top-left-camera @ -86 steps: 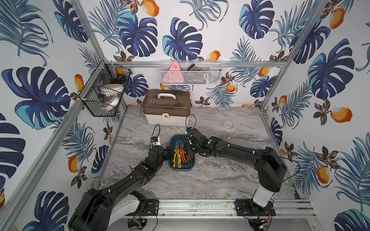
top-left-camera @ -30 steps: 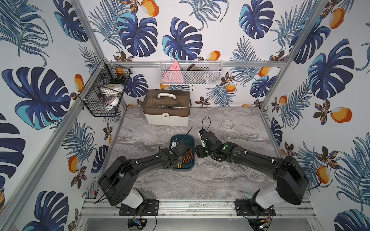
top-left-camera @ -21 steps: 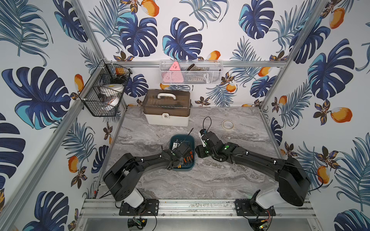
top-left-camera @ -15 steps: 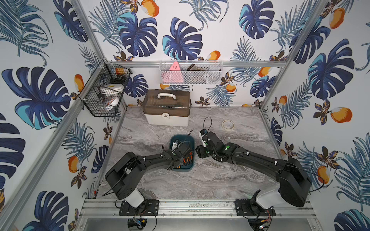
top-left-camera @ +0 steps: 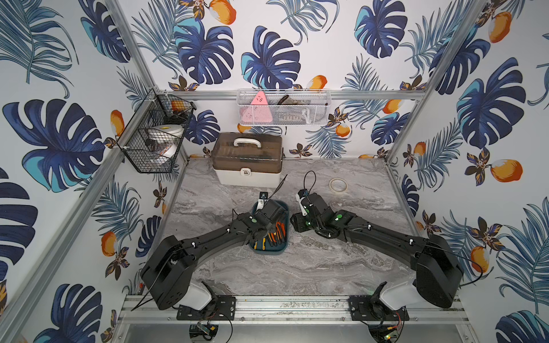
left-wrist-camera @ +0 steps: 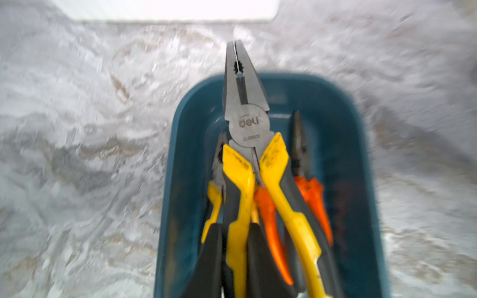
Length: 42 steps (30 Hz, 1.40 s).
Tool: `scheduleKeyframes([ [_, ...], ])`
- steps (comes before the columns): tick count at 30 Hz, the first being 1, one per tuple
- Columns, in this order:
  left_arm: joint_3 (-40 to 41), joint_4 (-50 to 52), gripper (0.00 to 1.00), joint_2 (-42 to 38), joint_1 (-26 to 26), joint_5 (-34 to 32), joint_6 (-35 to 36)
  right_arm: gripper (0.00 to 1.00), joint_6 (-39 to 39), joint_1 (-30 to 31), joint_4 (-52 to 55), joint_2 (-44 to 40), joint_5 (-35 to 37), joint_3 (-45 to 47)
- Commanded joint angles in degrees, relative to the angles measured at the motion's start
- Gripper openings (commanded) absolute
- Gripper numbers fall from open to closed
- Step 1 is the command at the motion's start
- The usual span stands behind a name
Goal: Take the pliers out of the storage box
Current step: Pick up the pliers from the storage box, then place the pliers at the center of the board.
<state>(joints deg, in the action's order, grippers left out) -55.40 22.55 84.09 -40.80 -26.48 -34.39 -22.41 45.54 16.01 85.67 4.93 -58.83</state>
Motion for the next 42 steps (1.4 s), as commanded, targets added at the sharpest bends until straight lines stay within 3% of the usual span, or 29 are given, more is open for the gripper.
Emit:
scheduleKeyframes([
  [1, 2.02, -8.55, 0.0, -0.5, 0.22, 2.26, 2.23, 0.55, -5.11, -3.33, -1.97, 1.0, -7.86, -0.58],
  [6, 13.7, -24.08, 0.0, -4.9, 1.31, 9.12, 5.32, 0.56, -12.53, -11.03, -10.16, 1.37, -24.82, 3.58],
  [11, 19.42, -32.48, 0.0, -9.33, 1.27, 16.74, 8.02, 0.61, -16.71, -11.15, -22.19, 4.15, -37.47, 6.39],
  [14, 22.28, -35.62, 0.0, -11.02, 1.26, 18.28, 8.43, 0.62, -20.88, -11.13, -27.89, 6.63, -41.5, 7.07],
  [25, 22.88, -36.83, 0.0, -10.56, 1.31, 21.0, 7.23, 0.59, -21.9, -8.4, -28.68, 9.67, -37.45, 4.32],
  [42, 24.59, -38.88, 0.0, -12.47, 1.29, 21.47, 7.34, 0.35, -24.78, -6.3, -30.03, 14.15, -36.33, 1.49],
])
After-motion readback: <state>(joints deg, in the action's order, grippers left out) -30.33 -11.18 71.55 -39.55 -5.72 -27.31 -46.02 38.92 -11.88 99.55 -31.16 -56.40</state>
